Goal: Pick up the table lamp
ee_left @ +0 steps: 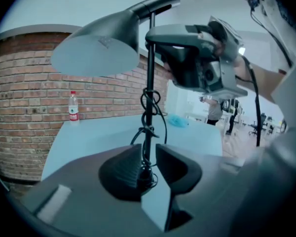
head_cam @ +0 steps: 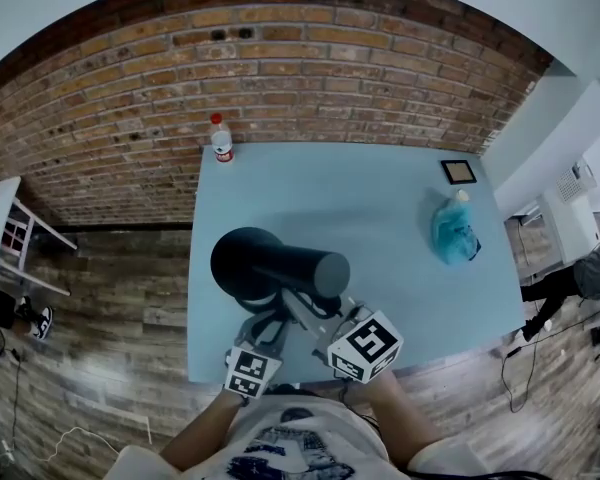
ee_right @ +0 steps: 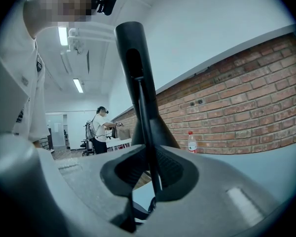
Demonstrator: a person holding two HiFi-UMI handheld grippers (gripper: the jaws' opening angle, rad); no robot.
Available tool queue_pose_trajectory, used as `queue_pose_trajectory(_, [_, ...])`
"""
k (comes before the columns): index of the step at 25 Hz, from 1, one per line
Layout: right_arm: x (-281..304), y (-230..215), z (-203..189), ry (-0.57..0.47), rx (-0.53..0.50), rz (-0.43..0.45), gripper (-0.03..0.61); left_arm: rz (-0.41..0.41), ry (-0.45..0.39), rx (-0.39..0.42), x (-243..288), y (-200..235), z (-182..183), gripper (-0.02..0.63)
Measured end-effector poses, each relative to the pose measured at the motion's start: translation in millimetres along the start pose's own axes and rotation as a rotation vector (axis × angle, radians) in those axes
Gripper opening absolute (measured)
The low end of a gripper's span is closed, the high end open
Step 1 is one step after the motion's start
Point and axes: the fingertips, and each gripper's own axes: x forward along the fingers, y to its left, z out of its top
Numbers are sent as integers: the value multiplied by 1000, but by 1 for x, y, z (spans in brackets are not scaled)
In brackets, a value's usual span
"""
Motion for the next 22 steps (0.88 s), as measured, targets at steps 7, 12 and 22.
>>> queue_pose_trajectory(7, [1,0,-1,5,3,-5,52,2,8,-26,14,3,-10,57])
queue_pose_trajectory(12, [0,0,0,6,3,-4,52,-3,-4,-12,19,3,-6,57])
queue_pose_trajectory(22, [1,1,-1,12,12,-4,53,-3,12,-4,34,3,-4,57])
